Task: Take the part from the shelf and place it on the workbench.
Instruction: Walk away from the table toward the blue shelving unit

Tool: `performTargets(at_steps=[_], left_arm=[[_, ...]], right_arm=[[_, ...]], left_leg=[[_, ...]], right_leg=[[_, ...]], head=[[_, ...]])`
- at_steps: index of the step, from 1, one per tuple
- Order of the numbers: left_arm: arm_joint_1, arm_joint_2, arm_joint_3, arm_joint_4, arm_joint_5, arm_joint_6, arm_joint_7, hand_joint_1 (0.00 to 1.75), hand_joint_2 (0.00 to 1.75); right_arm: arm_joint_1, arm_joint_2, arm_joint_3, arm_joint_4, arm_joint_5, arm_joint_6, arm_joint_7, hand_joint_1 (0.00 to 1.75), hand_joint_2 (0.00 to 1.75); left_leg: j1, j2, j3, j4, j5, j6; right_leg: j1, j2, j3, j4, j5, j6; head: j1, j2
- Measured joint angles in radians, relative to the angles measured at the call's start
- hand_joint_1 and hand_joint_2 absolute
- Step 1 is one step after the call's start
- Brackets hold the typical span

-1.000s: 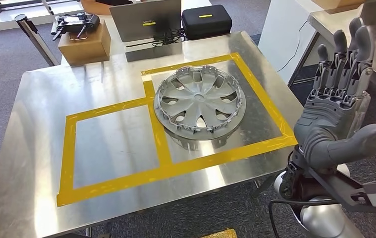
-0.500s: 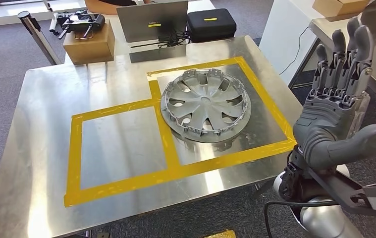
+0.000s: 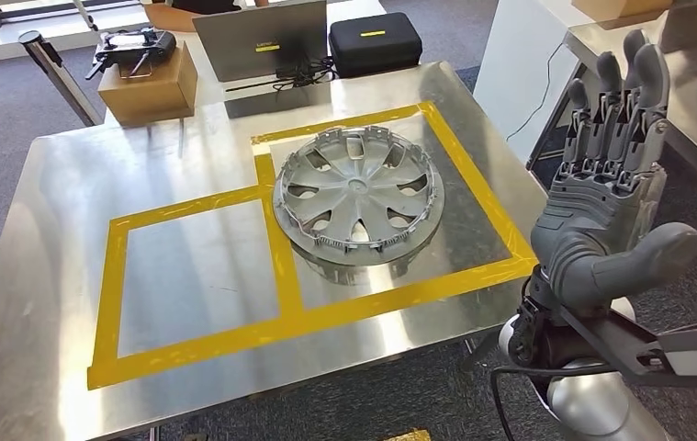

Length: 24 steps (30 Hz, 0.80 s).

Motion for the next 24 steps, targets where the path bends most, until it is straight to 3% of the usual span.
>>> performTargets(at_steps=[1, 4, 6, 9, 11, 13, 14, 15, 16, 17, 19, 20, 21, 24], left_arm=[[0.000, 0.000, 0.000, 0.000, 0.000, 0.001, 0.000, 0.00, 0.00], [-0.001, 0.002, 0.000, 0.000, 0.000, 0.003, 0.000, 0.00, 0.00], [-0.002, 0.002, 0.000, 0.000, 0.000, 0.003, 0.001, 0.00, 0.00], [-0.001, 0.001, 0.000, 0.000, 0.000, 0.002, 0.001, 0.00, 0.00], [-0.002, 0.001, 0.000, 0.000, -0.001, 0.001, 0.001, 0.00, 0.00], [-0.002, 0.000, 0.000, 0.000, -0.001, 0.000, 0.002, 0.00, 0.00], [-0.002, 0.000, 0.000, 0.000, -0.001, -0.001, 0.003, 0.00, 0.00], [-0.002, 0.000, 0.000, 0.000, -0.002, -0.001, 0.003, 0.00, 0.00], [-0.002, 0.000, 0.000, 0.000, -0.002, -0.001, 0.004, 0.00, 0.00], [-0.002, 0.000, 0.000, 0.000, -0.002, -0.001, 0.004, 0.00, 0.00], [-0.002, 0.000, 0.000, 0.000, -0.002, -0.001, 0.004, 0.00, 0.00], [-0.002, -0.001, 0.000, 0.000, -0.002, -0.001, 0.004, 0.00, 0.00], [-0.002, -0.001, 0.000, 0.000, -0.002, -0.001, 0.004, 0.00, 0.00], [-0.002, -0.001, 0.000, 0.000, -0.002, -0.001, 0.004, 0.00, 0.00]], right_arm=[[0.000, 0.000, 0.001, 0.001, -0.001, 0.000, 0.000, 0.00, 0.00], [-0.004, 0.002, 0.003, 0.002, -0.002, 0.001, 0.000, 0.00, 0.00], [-0.005, 0.003, 0.003, 0.002, -0.002, 0.001, 0.000, 0.00, 0.00], [-0.006, 0.005, 0.004, 0.003, -0.002, 0.001, 0.000, 0.00, 0.00], [-0.008, 0.006, 0.004, 0.004, -0.002, 0.002, 0.000, 0.00, 0.00], [-0.009, 0.006, 0.004, 0.005, -0.005, 0.002, 0.000, 0.00, 0.00], [-0.009, 0.006, 0.005, 0.006, -0.007, 0.003, 0.000, 0.00, 0.00], [-0.009, 0.006, 0.005, 0.007, -0.009, 0.003, 0.000, 0.00, 0.00], [-0.009, 0.006, 0.007, 0.009, -0.009, 0.003, 0.000, 0.00, 0.00], [-0.009, 0.006, 0.008, 0.010, -0.010, 0.004, 0.000, 0.00, 0.00], [-0.012, 0.006, 0.010, 0.011, -0.010, 0.005, -0.001, 0.00, 0.00], [-0.013, 0.007, 0.010, 0.012, -0.011, 0.005, -0.001, 0.00, 0.00], [-0.015, 0.007, 0.010, 0.012, -0.011, 0.006, -0.002, 0.00, 0.00], [-0.018, 0.008, 0.012, 0.012, -0.012, 0.007, -0.003, 0.00, 0.00]], left_leg=[[-0.004, 0.000, 0.009, -0.019, 0.022, 0.008], [-0.020, -0.001, 0.092, -0.199, 0.111, 0.038], [-0.027, -0.001, 0.115, -0.258, 0.123, 0.045], [-0.027, -0.001, 0.113, -0.274, 0.134, 0.055], [-0.024, 0.001, 0.108, -0.284, 0.148, 0.066], [-0.027, 0.004, 0.096, -0.284, 0.157, 0.074], [-0.029, 0.004, 0.089, -0.282, 0.162, 0.077], [-0.031, 0.005, 0.082, -0.280, 0.166, 0.078], [-0.033, 0.005, 0.075, -0.277, 0.170, 0.078], [-0.034, 0.004, 0.068, -0.274, 0.173, 0.078], [-0.037, 0.004, 0.057, -0.267, 0.179, 0.074], [-0.038, 0.004, 0.053, -0.265, 0.183, 0.069], [-0.037, 0.004, 0.050, -0.265, 0.188, 0.063], [-0.035, 0.003, 0.045, -0.266, 0.197, 0.044]], right_leg=[[0.004, 0.000, 0.000, 0.000, 0.000, -0.001], [0.011, 0.002, 0.001, 0.000, 0.003, 0.002], [0.013, 0.003, -0.002, -0.001, 0.009, 0.012], [0.011, 0.003, -0.005, -0.008, 0.013, 0.034], [0.010, 0.003, -0.021, 0.040, -0.034, 0.042], [0.010, 0.003, -0.060, 0.159, -0.114, 0.046], [0.010, 0.003, -0.077, 0.217, -0.142, 0.047], [0.011, 0.003, -0.080, 0.248, -0.151, 0.047], [0.011, 0.003, -0.066, 0.242, -0.142, 0.046], [0.012, 0.003, -0.031, 0.195, -0.117, 0.042], [0.017, 0.003, 0.058, 0.053, -0.072, 0.032], [0.020, 0.003, 0.088, 0.000, -0.060, 0.026], [0.023, 0.004, 0.102, -0.028, -0.056, 0.021], [0.026, 0.003, 0.095, -0.042, -0.039, 0.003]], head=[[0.000, 0.000], [0.001, 0.000], [0.001, 0.000], [0.002, 0.000], [0.005, 0.000], [0.009, 0.000], [0.009, 0.000], [0.009, 0.000], [0.009, 0.000], [0.010, 0.000], [0.009, 0.000], [0.009, 0.000], [0.009, 0.000], [0.009, 0.000]])
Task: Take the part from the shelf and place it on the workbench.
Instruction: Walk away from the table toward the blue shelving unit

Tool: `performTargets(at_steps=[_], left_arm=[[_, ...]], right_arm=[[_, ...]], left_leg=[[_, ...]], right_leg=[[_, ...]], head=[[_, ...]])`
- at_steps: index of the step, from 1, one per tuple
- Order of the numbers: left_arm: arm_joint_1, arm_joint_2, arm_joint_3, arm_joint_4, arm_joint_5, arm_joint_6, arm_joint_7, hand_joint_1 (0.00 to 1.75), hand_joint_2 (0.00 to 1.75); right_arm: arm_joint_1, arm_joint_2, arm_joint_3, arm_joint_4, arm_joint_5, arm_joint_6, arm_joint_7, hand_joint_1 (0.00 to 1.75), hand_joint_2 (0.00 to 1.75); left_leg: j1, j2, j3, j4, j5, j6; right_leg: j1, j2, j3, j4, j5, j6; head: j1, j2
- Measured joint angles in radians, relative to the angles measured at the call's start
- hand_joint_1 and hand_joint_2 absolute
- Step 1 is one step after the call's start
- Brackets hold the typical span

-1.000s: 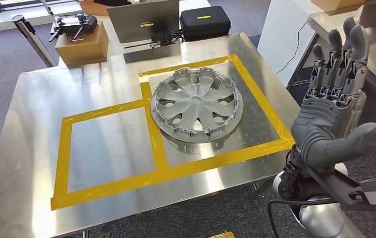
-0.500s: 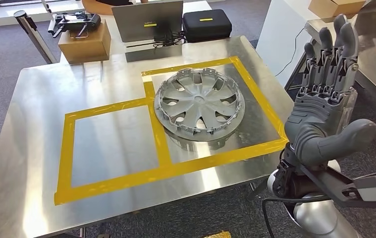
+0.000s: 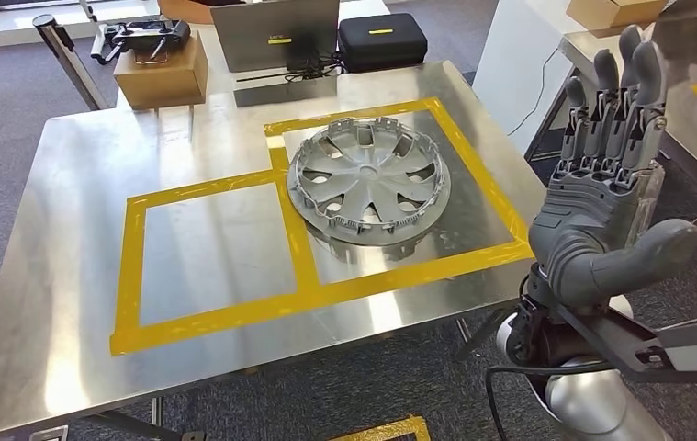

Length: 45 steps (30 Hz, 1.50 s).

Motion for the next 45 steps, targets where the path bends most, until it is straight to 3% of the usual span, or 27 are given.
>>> performTargets(at_steps=[2, 4, 5, 6, 8, 10, 12, 13, 15, 16, 18, 20, 21, 22, 23, 25, 26, 28, 31, 33, 35, 36, 37, 38, 39, 42, 45], left_arm=[[0.001, 0.001, 0.000, 0.000, 0.000, 0.000, 0.000, 0.00, 0.00], [0.000, 0.001, 0.000, 0.000, 0.000, 0.000, 0.000, 0.00, 0.00], [0.000, 0.001, 0.000, 0.000, 0.000, 0.000, 0.000, 0.00, 0.00], [0.000, 0.001, 0.000, 0.000, 0.000, 0.000, 0.000, 0.00, 0.00], [0.000, 0.001, 0.000, 0.000, 0.000, 0.000, 0.000, 0.00, 0.00], [-0.001, 0.001, 0.000, 0.000, 0.000, 0.000, 0.000, 0.00, 0.00], [-0.003, 0.001, 0.000, 0.000, 0.000, 0.000, 0.000, 0.00, 0.00], [-0.003, 0.001, 0.000, 0.000, 0.000, 0.000, 0.000, 0.00, 0.00], [-0.002, 0.002, 0.000, 0.000, 0.000, 0.000, 0.000, 0.00, 0.00], [-0.001, 0.002, 0.000, 0.000, 0.000, 0.000, 0.000, 0.00, 0.00], [-0.002, 0.002, 0.000, 0.000, 0.000, 0.000, 0.000, 0.00, 0.00], [-0.002, 0.002, 0.000, 0.000, 0.000, 0.000, 0.002, 0.00, 0.00], [-0.002, 0.002, 0.000, 0.000, 0.000, 0.000, 0.003, 0.00, 0.00], [-0.002, 0.002, 0.000, 0.000, 0.000, 0.000, 0.004, 0.00, 0.00], [-0.002, 0.002, 0.000, 0.000, 0.000, 0.000, 0.005, 0.00, 0.00], [-0.002, 0.001, 0.000, 0.000, 0.000, 0.000, 0.006, 0.00, 0.00], [-0.002, 0.001, 0.000, 0.000, 0.000, 0.000, 0.007, 0.00, 0.00], [-0.002, 0.000, 0.000, 0.000, 0.000, 0.000, 0.007, 0.00, 0.00], [-0.002, 0.001, 0.000, 0.000, 0.000, 0.002, 0.007, 0.00, 0.00], [-0.001, 0.001, -0.001, 0.000, 0.000, 0.004, 0.007, 0.00, 0.00], [-0.001, 0.001, -0.001, 0.000, 0.000, 0.004, 0.007, 0.00, 0.00], [-0.001, 0.002, -0.001, 0.000, 0.000, 0.004, 0.007, 0.00, 0.00], [0.000, 0.002, -0.001, 0.000, 0.000, 0.004, 0.007, 0.00, 0.00], [0.000, 0.002, -0.001, 0.000, 0.000, 0.004, 0.007, 0.00, 0.00], [-0.001, 0.002, -0.001, 0.000, 0.000, 0.004, 0.007, 0.00, 0.00], [-0.002, 0.002, -0.001, 0.000, 0.000, 0.004, 0.007, 0.00, 0.00], [-0.001, 0.002, -0.001, 0.000, 0.000, 0.004, 0.007, 0.00, 0.00]], right_arm=[[-0.002, 0.002, 0.002, 0.001, -0.001, 0.000, 0.000, 0.00, 0.00], [-0.003, 0.004, 0.004, 0.002, -0.001, 0.001, 0.000, 0.00, 0.00], [-0.003, 0.004, 0.005, 0.003, -0.001, 0.001, 0.000, 0.00, 0.00], [-0.003, 0.005, 0.006, 0.004, -0.001, 0.001, 0.000, 0.00, 0.00], [-0.002, 0.007, 0.007, 0.006, -0.001, 0.001, 0.000, 0.00, 0.00], [-0.002, 0.008, 0.007, 0.007, -0.001, 0.002, 0.000, 0.00, 0.00], [-0.003, 0.008, 0.007, 0.007, -0.001, 0.002, 0.000, 0.00, 0.00], [-0.003, 0.009, 0.007, 0.007, -0.001, 0.002, 0.000, 0.00, 0.00], [-0.003, 0.010, 0.007, 0.007, -0.001, 0.002, -0.001, 0.00, 0.00], [-0.003, 0.010, 0.007, 0.008, -0.001, 0.002, -0.001, 0.00, 0.00], [-0.002, 0.010, 0.007, 0.008, -0.001, 0.002, -0.002, 0.00, 0.00], [0.000, 0.010, 0.007, 0.009, -0.003, 0.002, -0.002, 0.00, 0.00], [0.001, 0.010, 0.007, 0.009, -0.005, 0.002, -0.002, 0.00, 0.00], [0.003, 0.010, 0.007, 0.010, -0.006, 0.002, -0.002, 0.00, 0.00], [0.005, 0.010, 0.007, 0.011, -0.007, 0.002, -0.002, 0.00, 0.00], [0.006, 0.010, 0.007, 0.011, -0.007, 0.001, -0.003, 0.00, 0.00], [0.007, 0.010, 0.007, 0.012, -0.007, 0.001, -0.003, 0.00, 0.00], [0.008, 0.010, 0.006, 0.012, -0.007, 0.000, -0.003, 0.00, 0.00], [0.010, 0.010, 0.006, 0.012, -0.008, 0.000, -0.003, 0.00, 0.00], [0.012, 0.010, 0.006, 0.012, -0.009, 0.000, -0.003, 0.00, 0.00], [0.013, 0.010, 0.006, 0.012, -0.010, 0.000, -0.003, 0.00, 0.00], [0.015, 0.010, 0.006, 0.013, -0.010, 0.000, -0.003, 0.00, 0.00], [0.015, 0.010, 0.006, 0.014, -0.010, 0.000, -0.003, 0.00, 0.00], [0.016, 0.010, 0.006, 0.015, -0.010, 0.000, -0.003, 0.00, 0.00], [0.017, 0.010, 0.006, 0.015, -0.010, 0.000, -0.003, 0.00, 0.00], [0.017, 0.010, 0.006, 0.015, -0.010, 0.000, -0.003, 0.00, 0.00], [0.018, 0.010, 0.006, 0.015, -0.010, 0.001, -0.004, 0.00, 0.00]], left_leg=[[0.002, -0.001, -0.010, 0.036, -0.048, -0.013], [0.007, 0.000, -0.035, 0.141, -0.139, -0.025], [0.010, 0.000, -0.046, 0.201, -0.172, -0.029], [0.012, 0.000, -0.049, 0.243, -0.185, -0.033], [0.014, 0.000, -0.012, 0.231, -0.152, -0.037], [0.016, 0.000, 0.077, 0.105, -0.106, -0.036], [0.014, -0.003, 0.144, -0.007, -0.103, -0.027], [0.012, -0.004, 0.155, -0.032, -0.109, -0.020], [0.009, -0.003, 0.147, -0.039, -0.099, -0.001], [0.009, -0.001, 0.141, -0.040, -0.091, 0.011], [0.010, 0.003, 0.123, -0.043, -0.071, 0.031], [0.005, 0.005, 0.100, -0.040, -0.054, 0.038], [0.003, 0.006, 0.087, -0.038, -0.047, 0.040], [0.000, 0.006, 0.075, -0.034, -0.040, 0.040], [-0.002, 0.006, 0.063, -0.030, -0.034, 0.040], [-0.005, 0.006, 0.043, -0.022, -0.024, 0.038], [-0.007, 0.006, 0.036, -0.018, -0.021, 0.035], [-0.007, 0.006, 0.026, -0.014, -0.010, 0.023], [-0.005, 0.007, 0.015, -0.008, -0.009, 0.003], [-0.003, 0.005, -0.002, 0.045, -0.063, -0.010], [0.002, 0.005, -0.037, 0.165, -0.144, -0.021], [0.005, 0.005, -0.050, 0.220, -0.168, -0.026], [0.007, 0.005, -0.051, 0.248, -0.171, -0.029], [0.009, 0.005, -0.035, 0.240, -0.155, -0.031], [0.011, 0.005, 0.000, 0.193, -0.126, -0.032], [0.011, 0.003, 0.112, 0.006, -0.081, -0.022], [0.006, 0.000, 0.121, -0.029, -0.077, -0.001]], right_leg=[[-0.006, -0.005, -0.010, -0.008, 0.018, -0.014], [-0.008, -0.009, -0.029, -0.009, 0.034, -0.020], [-0.009, -0.010, -0.041, -0.007, 0.042, -0.020], [-0.009, -0.011, -0.055, -0.005, 0.050, -0.019], [-0.011, -0.012, -0.081, 0.001, 0.065, -0.014], [-0.012, -0.012, -0.101, 0.009, 0.077, -0.006], [-0.010, -0.012, -0.113, 0.014, 0.089, 0.007], [-0.010, -0.012, -0.116, 0.014, 0.097, 0.013], [-0.013, -0.012, -0.119, 0.010, 0.108, 0.027], [-0.014, -0.012, -0.123, 0.016, 0.097, 0.032], [-0.016, -0.010, -0.146, 0.084, 0.025, 0.039], [-0.016, -0.010, -0.180, 0.212, -0.062, 0.042], [-0.015, -0.010, -0.189, 0.265, -0.081, 0.043], [-0.015, -0.010, -0.182, 0.286, -0.078, 0.041], [-0.014, -0.010, -0.158, 0.270, -0.058, 0.038], [-0.009, -0.010, -0.068, 0.146, -0.014, 0.025], [-0.005, -0.010, -0.024, 0.077, -0.005, 0.018], [0.002, -0.010, 0.019, -0.002, -0.009, 0.008], [0.000, -0.011, 0.013, -0.019, 0.004, -0.008], [-0.006, -0.014, 0.003, -0.025, 0.019, -0.020], [-0.006, -0.016, -0.014, -0.024, 0.032, -0.025], [-0.006, -0.016, -0.024, -0.023, 0.038, -0.024], [-0.006, -0.015, -0.035, -0.020, 0.044, -0.023], [-0.007, -0.015, -0.045, -0.016, 0.049, -0.021], [-0.008, -0.014, -0.054, -0.011, 0.053, -0.018], [-0.008, -0.014, -0.074, 0.005, 0.062, -0.004], [-0.008, -0.013, -0.083, 0.005, 0.081, 0.018]], head=[[-0.003, 0.000], [-0.007, 0.000], [-0.007, 0.000], [-0.007, 0.000], [-0.007, 0.000], [-0.008, 0.000], [-0.007, 0.000], [-0.007, 0.000], [-0.006, 0.000], [-0.005, 0.000], [-0.001, 0.000], [0.004, 0.000], [0.005, 0.000], [0.005, 0.000], [0.005, 0.000], [0.005, 0.000], [0.005, 0.000], [0.005, 0.000], [0.004, 0.000], [0.001, 0.000], [-0.003, 0.000], [-0.004, 0.000], [-0.004, 0.000], [-0.004, 0.000], [-0.004, 0.000], [-0.005, 0.000], [-0.005, 0.000]])
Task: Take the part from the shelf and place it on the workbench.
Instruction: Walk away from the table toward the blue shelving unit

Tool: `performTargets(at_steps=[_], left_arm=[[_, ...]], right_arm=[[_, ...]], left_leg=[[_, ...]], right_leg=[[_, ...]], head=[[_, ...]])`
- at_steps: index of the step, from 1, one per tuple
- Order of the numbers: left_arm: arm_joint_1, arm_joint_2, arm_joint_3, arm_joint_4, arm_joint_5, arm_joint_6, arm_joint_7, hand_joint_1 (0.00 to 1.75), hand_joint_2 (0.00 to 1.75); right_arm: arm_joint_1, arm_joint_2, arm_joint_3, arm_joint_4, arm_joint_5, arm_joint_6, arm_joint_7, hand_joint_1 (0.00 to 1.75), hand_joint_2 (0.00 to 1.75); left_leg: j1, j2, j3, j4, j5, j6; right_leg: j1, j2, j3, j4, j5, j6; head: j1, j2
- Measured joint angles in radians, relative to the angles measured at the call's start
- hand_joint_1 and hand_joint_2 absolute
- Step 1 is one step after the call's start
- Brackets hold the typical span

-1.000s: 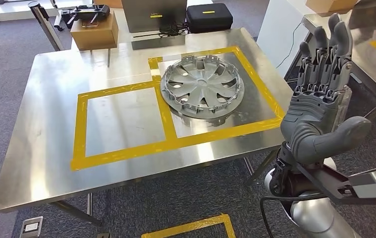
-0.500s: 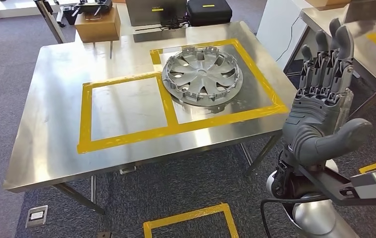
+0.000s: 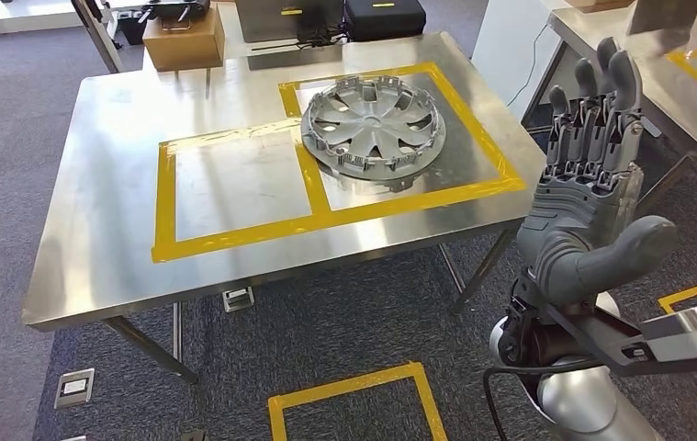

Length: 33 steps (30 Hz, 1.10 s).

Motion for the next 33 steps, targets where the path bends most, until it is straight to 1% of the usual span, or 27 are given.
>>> performTargets(at_steps=[1, 2, 3, 5, 6, 7, 8, 9, 11, 12, 13, 14, 16, 17, 18, 19, 21, 22, 23, 24, 26, 27, 28, 29, 31, 32, 33], left_arm=[[0.000, 0.000, 0.000, 0.000, 0.001, 0.000, 0.000, 0.00, 0.00], [-0.001, 0.000, 0.000, 0.000, 0.001, 0.000, 0.000, 0.00, 0.00], [-0.002, 0.000, 0.000, 0.000, 0.002, 0.000, 0.000, 0.00, 0.00], [-0.002, 0.000, 0.000, 0.000, 0.002, 0.000, 0.000, 0.00, 0.00], [-0.002, 0.000, 0.000, 0.000, 0.002, -0.001, 0.000, 0.00, 0.00], [-0.002, 0.000, 0.000, 0.000, 0.002, -0.001, 0.000, 0.00, 0.00], [-0.002, 0.000, 0.000, 0.000, 0.002, -0.001, 0.000, 0.00, 0.00], [-0.002, 0.000, 0.000, 0.000, 0.002, -0.001, 0.000, 0.00, 0.00], [-0.002, -0.001, 0.000, 0.000, 0.002, -0.001, 0.001, 0.00, 0.00], [-0.002, -0.001, 0.000, 0.000, 0.002, -0.002, 0.001, 0.00, 0.00], [-0.002, -0.001, 0.000, 0.000, 0.002, -0.002, 0.001, 0.00, 0.00], [-0.002, -0.001, 0.000, 0.000, 0.002, -0.002, 0.001, 0.00, 0.00], [-0.002, 0.000, 0.000, 0.000, 0.002, -0.001, 0.001, 0.00, 0.00], [-0.001, 0.000, 0.000, 0.000, 0.002, -0.001, 0.001, 0.00, 0.00], [0.000, 0.000, 0.000, 0.000, 0.002, 0.000, 0.001, 0.00, 0.00], [0.000, 0.000, -0.001, 0.000, 0.002, 0.000, 0.001, 0.00, 0.00], [0.000, 0.000, -0.001, 0.000, 0.002, 0.000, 0.001, 0.00, 0.00], [0.000, 0.000, -0.001, 0.000, 0.002, 0.000, 0.001, 0.00, 0.00], [0.000, 0.000, -0.001, 0.000, 0.002, 0.000, 0.001, 0.00, 0.00], [0.000, 0.000, -0.001, 0.000, 0.002, 0.000, 0.001, 0.00, 0.00], [-0.001, 0.001, -0.002, 0.000, 0.002, 0.000, 0.001, 0.00, 0.00], [-0.002, 0.001, -0.002, 0.000, 0.002, 0.000, 0.001, 0.00, 0.00], [-0.004, 0.001, -0.002, 0.000, 0.002, 0.000, 0.001, 0.00, 0.00], [-0.004, 0.001, -0.002, 0.000, 0.002, 0.000, 0.001, 0.00, 0.00], [-0.003, 0.001, -0.002, 0.000, 0.003, 0.000, 0.001, 0.00, 0.00], [-0.002, 0.002, -0.002, 0.000, 0.003, 0.000, 0.001, 0.00, 0.00], [-0.001, 0.002, -0.002, 0.000, 0.003, -0.001, 0.001, 0.00, 0.00]], right_arm=[[0.001, 0.000, 0.000, 0.000, 0.000, 0.000, 0.000, 0.00, 0.00], [0.001, 0.000, -0.001, 0.000, 0.000, 0.000, 0.000, 0.00, 0.00], [0.002, -0.001, -0.001, 0.000, 0.000, 0.000, 0.000, 0.00, 0.00], [0.004, -0.001, -0.001, 0.000, 0.000, 0.000, -0.001, 0.00, 0.00], [0.006, -0.001, -0.001, 0.000, -0.001, 0.000, -0.001, 0.00, 0.00], [0.008, -0.001, -0.001, 0.001, -0.002, 0.000, -0.001, 0.00, 0.00], [0.010, -0.001, -0.001, 0.001, -0.003, 0.000, -0.001, 0.00, 0.00], [0.011, -0.001, -0.001, 0.001, -0.004, 0.000, -0.001, 0.00, 0.00], [0.010, -0.001, -0.002, 0.001, -0.006, 0.000, -0.002, 0.00, 0.00], [0.009, -0.001, -0.002, 0.001, -0.007, 0.001, -0.003, 0.00, 0.00], [0.009, -0.001, -0.002, 0.001, -0.008, 0.001, -0.004, 0.00, 0.00], [0.009, -0.001, -0.002, 0.001, -0.009, 0.001, -0.005, 0.00, 0.00], [0.010, -0.001, -0.002, 0.001, -0.009, 0.002, -0.006, 0.00, 0.00], [0.011, -0.001, -0.002, 0.001, -0.010, 0.002, -0.006, 0.00, 0.00], [0.011, -0.001, -0.002, 0.002, -0.010, 0.002, -0.007, 0.00, 0.00], [0.011, -0.001, -0.002, 0.002, -0.011, 0.002, -0.007, 0.00, 0.00], [0.012, -0.001, -0.001, 0.002, -0.011, 0.002, -0.007, 0.00, 0.00], [0.013, -0.001, -0.001, 0.003, -0.011, 0.002, -0.007, 0.00, 0.00], [0.014, -0.001, -0.001, 0.003, -0.011, 0.002, -0.007, 0.00, 0.00], [0.015, -0.001, -0.001, 0.003, -0.011, 0.002, -0.007, 0.00, 0.00], [0.016, -0.001, -0.001, 0.003, -0.011, 0.002, -0.008, 0.00, 0.00], [0.016, -0.001, -0.001, 0.003, -0.011, 0.002, -0.008, 0.00, 0.00], [0.016, -0.001, -0.001, 0.002, -0.011, 0.002, -0.009, 0.00, 0.00], [0.015, -0.001, -0.002, 0.002, -0.011, 0.002, -0.010, 0.00, 0.00], [0.017, -0.001, -0.002, 0.002, -0.011, 0.001, -0.010, 0.00, 0.00], [0.018, -0.001, -0.003, 0.002, -0.011, 0.001, -0.010, 0.00, 0.00], [0.019, -0.001, -0.004, 0.002, -0.011, 0.000, -0.010, 0.00, 0.00]], left_leg=[[0.000, 0.002, -0.005, -0.003, 0.007, 0.009], [0.001, 0.003, -0.011, -0.005, 0.015, 0.019], [0.003, 0.005, -0.020, -0.007, 0.025, 0.028], [0.001, 0.007, -0.042, -0.006, 0.041, 0.037], [0.000, 0.007, -0.055, -0.005, 0.050, 0.038], [-0.002, 0.007, -0.068, -0.003, 0.058, 0.038], [-0.004, 0.007, -0.080, -0.001, 0.067, 0.038], [-0.005, 0.007, -0.092, 0.002, 0.074, 0.038], [-0.007, 0.007, -0.112, 0.009, 0.086, 0.033], [-0.009, 0.007, -0.120, 0.012, 0.092, 0.028], [-0.009, 0.007, -0.124, 0.013, 0.099, 0.023], [-0.008, 0.007, -0.128, 0.013, 0.106, 0.016], [-0.006, 0.006, -0.132, 0.011, 0.117, 0.004], [-0.005, 0.005, -0.137, 0.017, 0.107, -0.002], [-0.004, 0.004, -0.145, 0.039, 0.079, -0.008], [-0.002, 0.003, -0.158, 0.080, 0.036, -0.013], [0.001, 0.003, -0.186, 0.201, -0.052, -0.022], [0.003, 0.003, -0.192, 0.250, -0.069, -0.024], [0.003, 0.003, -0.186, 0.271, -0.064, -0.025], [0.004, 0.003, -0.164, 0.257, -0.042, -0.025], [0.004, 0.003, -0.081, 0.147, 0.004, -0.022], [0.003, 0.002, -0.041, 0.085, 0.010, -0.018], [0.002, 0.002, -0.015, 0.040, 0.007, -0.015], [0.000, 0.001, -0.004, 0.016, -0.001, -0.011], [0.000, 0.002, -0.010, 0.007, 0.002, 0.002], [0.001, 0.003, -0.014, 0.004, 0.007, 0.010], [0.003, 0.004, -0.020, 0.002, 0.014, 0.019]], right_leg=[[-0.001, 0.001, -0.003, 0.002, -0.005, 0.006], [-0.003, 0.001, -0.010, 0.016, -0.023, 0.011], [-0.004, 0.002, -0.022, 0.050, -0.058, 0.015], [-0.005, 0.003, -0.057, 0.169, -0.149, 0.021], [-0.005, 0.003, -0.072, 0.231, -0.181, 0.024], [-0.005, 0.003, -0.075, 0.270, -0.190, 0.024], [-0.004, 0.003, -0.062, 0.276, -0.179, 0.023], [-0.004, 0.003, -0.032, 0.245, -0.153, 0.021], [0.000, 0.003, 0.062, 0.109, -0.107, 0.010], [0.002, 0.003, 0.104, 0.042, -0.100, 0.005], [0.005, 0.003, 0.130, -0.003, -0.101, 0.000], [0.009, 0.003, 0.139, -0.025, -0.104, -0.005], [0.009, 0.002, 0.130, -0.033, -0.091, -0.016], [0.007, 0.001, 0.123, -0.034, -0.082, -0.021], [0.004, 0.000, 0.115, -0.036, -0.071, -0.027], [0.002, -0.002, 0.106, -0.037, -0.062, -0.031], [0.002, -0.004, 0.083, -0.035, -0.045, -0.035], [0.002, -0.004, 0.070, -0.033, -0.037, -0.035], [0.002, -0.004, 0.057, -0.029, -0.029, -0.033], [0.002, -0.004, 0.043, -0.024, -0.023, -0.031], [0.001, -0.003, 0.018, -0.010, -0.015, -0.025], [0.002, -0.003, 0.008, -0.003, -0.012, -0.021], [0.003, -0.003, 0.001, 0.002, -0.008, -0.015], [0.004, -0.003, -0.004, 0.004, -0.002, -0.009], [0.003, -0.002, -0.011, 0.006, 0.007, 0.003], [0.003, 0.000, -0.016, 0.012, 0.000, 0.009], [0.002, 0.001, -0.024, 0.032, -0.019, 0.014]], head=[[0.000, 0.000], [0.002, 0.000], [0.004, 0.000], [0.009, 0.000], [0.010, 0.000], [0.010, 0.000], [0.011, 0.000], [0.011, 0.000], [0.012, 0.000], [0.011, 0.000], [0.011, 0.000], [0.012, 0.000], [0.013, 0.000], [0.012, 0.000], [0.010, 0.000], [0.008, 0.000], [0.004, 0.000], [0.003, 0.000], [0.003, 0.000], [0.002, 0.000], [0.002, 0.000], [0.002, 0.000], [0.002, 0.000], [0.002, 0.000], [0.002, 0.000], [0.003, 0.000], [0.005, 0.000]])
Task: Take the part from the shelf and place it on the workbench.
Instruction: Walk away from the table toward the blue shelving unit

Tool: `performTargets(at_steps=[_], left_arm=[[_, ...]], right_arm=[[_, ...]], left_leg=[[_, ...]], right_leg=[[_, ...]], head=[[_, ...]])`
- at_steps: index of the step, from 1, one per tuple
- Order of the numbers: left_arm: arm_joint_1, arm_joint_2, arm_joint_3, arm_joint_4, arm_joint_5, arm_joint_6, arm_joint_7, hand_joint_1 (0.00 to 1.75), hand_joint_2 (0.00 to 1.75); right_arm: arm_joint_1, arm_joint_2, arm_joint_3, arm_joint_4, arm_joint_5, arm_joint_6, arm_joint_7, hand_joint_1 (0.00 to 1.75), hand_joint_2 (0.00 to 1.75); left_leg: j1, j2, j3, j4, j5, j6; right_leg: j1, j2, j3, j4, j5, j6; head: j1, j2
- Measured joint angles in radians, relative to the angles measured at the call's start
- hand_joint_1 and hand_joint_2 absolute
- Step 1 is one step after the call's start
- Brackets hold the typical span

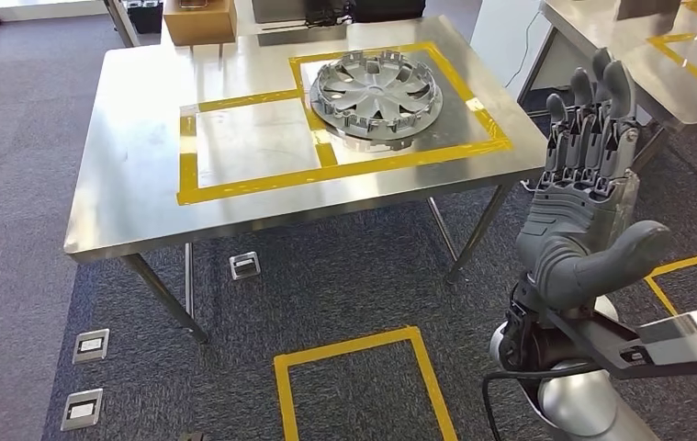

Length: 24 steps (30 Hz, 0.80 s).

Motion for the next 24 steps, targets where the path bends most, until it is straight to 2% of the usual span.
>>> performTargets(at_steps=[1, 3, 4, 5, 6, 7, 9, 10, 11, 14, 15, 16, 18, 19, 20, 21, 22, 24], left_arm=[[0.000, 0.000, 0.000, 0.000, 0.000, 0.000, 0.000, 0.00, 0.00], [0.000, -0.001, 0.000, 0.000, 0.000, -0.002, 0.000, 0.00, 0.00], [0.000, -0.001, 0.000, 0.000, 0.000, -0.002, 0.000, 0.00, 0.00], [0.000, -0.001, -0.001, 0.000, 0.000, -0.002, 0.000, 0.00, 0.00], [0.001, -0.001, -0.001, 0.000, 0.000, -0.002, 0.000, 0.00, 0.00], [0.001, -0.001, -0.001, 0.000, 0.000, -0.002, 0.000, 0.00, 0.00], [0.000, -0.001, -0.001, -0.001, 0.000, -0.002, 0.000, 0.00, 0.00], [0.000, -0.002, -0.001, -0.001, 0.000, -0.002, 0.000, 0.00, 0.00], [0.000, -0.002, -0.001, -0.001, 0.001, -0.002, 0.000, 0.00, 0.00], [0.000, -0.002, -0.002, -0.002, 0.001, -0.002, 0.000, 0.00, 0.00], [0.000, -0.001, -0.003, -0.002, 0.001, -0.001, 0.000, 0.00, 0.00], [0.000, -0.001, -0.003, -0.002, 0.001, 0.000, 0.000, 0.00, 0.00], [0.001, -0.001, -0.003, -0.002, 0.001, 0.001, 0.000, 0.00, 0.00], [0.001, -0.001, -0.003, -0.002, 0.002, 0.001, 0.000, 0.00, 0.00], [0.002, 0.000, -0.004, -0.002, 0.002, 0.002, 0.000, 0.00, 0.00], [0.002, 0.000, -0.004, -0.002, 0.004, 0.002, 0.000, 0.00, 0.00], [0.003, 0.001, -0.004, -0.002, 0.005, 0.002, 0.000, 0.00, 0.00], [0.002, 0.003, -0.004, -0.002, 0.008, 0.003, 0.000, 0.00, 0.00]], right_arm=[[0.001, 0.000, -0.001, 0.000, 0.000, -0.001, 0.000, 0.00, 0.00], [0.005, 0.000, -0.002, 0.000, 0.000, -0.002, 0.000, 0.00, 0.00], [0.008, 0.000, -0.003, 0.001, 0.000, -0.003, 0.000, 0.00, 0.00], [0.012, 0.000, -0.003, 0.002, 0.000, -0.003, 0.001, 0.00, 0.00], [0.014, 0.000, -0.003, 0.002, 0.000, -0.004, 0.001, 0.00, 0.00], [0.016, 0.000, -0.004, 0.002, 0.000, -0.005, 0.001, 0.00, 0.00], [0.016, -0.001, -0.006, 0.002, 0.000, -0.005, 0.001, 0.00, 0.00], [0.017, -0.001, -0.007, 0.002, 0.000, -0.006, 0.001, 0.00, 0.00], [0.018, -0.001, -0.008, 0.002, 0.000, -0.006, 0.002, 0.00, 0.00], [0.025, -0.001, -0.013, 0.002, 0.000, -0.006, 0.003, 0.00, 0.00], [0.027, -0.001, -0.015, 0.002, 0.000, -0.007, 0.004, 0.00, 0.00], [0.029, -0.001, -0.017, 0.002, 0.000, -0.008, 0.004, 0.00, 0.00], [0.039, -0.001, -0.021, 0.003, 0.000, -0.010, 0.005, 0.00, 0.00], [0.046, -0.001, -0.023, 0.003, 0.000, -0.010, 0.005, 0.00, 0.00], [0.054, -0.002, -0.025, 0.004, 0.000, -0.011, 0.006, 0.00, 0.00], [0.063, -0.002, -0.028, 0.004, 0.000, -0.012, 0.007, 0.00, 0.00], [0.071, -0.002, -0.032, 0.005, 0.000, -0.013, 0.008, 0.00, 0.00], [0.087, -0.002, -0.042, 0.005, 0.000, -0.014, 0.010, 0.00, 0.00]], left_leg=[[0.001, 0.001, -0.006, -0.002, 0.007, 0.007], [-0.001, 0.002, -0.021, -0.001, 0.019, 0.013], [-0.003, 0.002, -0.030, 0.000, 0.026, 0.015], [-0.005, 0.002, -0.038, 0.000, 0.031, 0.015], [-0.007, 0.002, -0.045, 0.002, 0.036, 0.015], [-0.009, 0.002, -0.051, 0.003, 0.040, 0.015], [-0.012, 0.002, -0.061, 0.008, 0.047, 0.010], [-0.013, 0.002, -0.066, 0.010, 0.051, 0.006], [-0.013, 0.002, -0.070, 0.012, 0.055, 0.000], [-0.011, 0.002, -0.077, 0.015, 0.057, -0.018], [-0.010, 0.001, -0.082, 0.031, 0.040, -0.024], [-0.009, 0.001, -0.094, 0.065, 0.010, -0.030], [-0.004, 0.000, -0.133, 0.183, -0.066, -0.040], [-0.003, 0.000, -0.150, 0.237, -0.092, -0.044], [-0.001, 0.000, -0.154, 0.267, -0.100, -0.046], [0.000, 0.000, -0.141, 0.259, -0.090, -0.047], [0.001, 0.000, -0.111, 0.216, -0.063, -0.047], [0.000, 0.000, -0.039, 0.090, -0.015, -0.041]], right_leg=[[-0.001, 0.001, -0.014, 0.040, -0.033, 0.004], [-0.001, 0.002, -0.054, 0.161, -0.111, 0.007], [-0.001, 0.002, -0.067, 0.212, -0.134, 0.008], [-0.001, 0.002, -0.065, 0.232, -0.140, 0.007], [0.000, 0.002, -0.044, 0.215, -0.128, 0.005], [0.001, 0.002, -0.007, 0.163, -0.103, 0.001], [0.005, 0.002, 0.076, 0.026, -0.062, -0.012], [0.009, 0.002, 0.100, -0.019, -0.052, -0.018], [0.012, 0.003, 0.110, -0.041, -0.051, -0.023], [0.012, 0.003, 0.104, -0.048, -0.037, -0.036], [0.009, 0.001, 0.102, -0.052, -0.030, -0.042], [0.006, -0.001, 0.099, -0.055, -0.024, -0.047], [0.005, -0.003, 0.088, -0.054, -0.016, -0.052], [0.005, -0.003, 0.081, -0.051, -0.014, -0.052], [0.005, -0.003, 0.074, -0.047, -0.011, -0.051], [0.004, -0.003, 0.067, -0.042, -0.009, -0.050], [0.003, -0.003, 0.061, -0.037, -0.008, -0.049], [0.004, -0.002, 0.052, -0.027, -0.007, -0.043]], head=[[0.002, 0.000], [0.007, 0.000], [0.008, 0.000], [0.008, 0.000], [0.008, 0.000], [0.008, 0.000], [0.008, 0.000], [0.008, 0.000], [0.007, 0.000], [0.007, 0.000], [0.006, 0.000], [0.004, 0.000], [0.001, 0.000], [0.001, 0.000], [0.000, 0.000], [0.000, 0.000], [0.000, 0.000], [0.000, 0.000]])
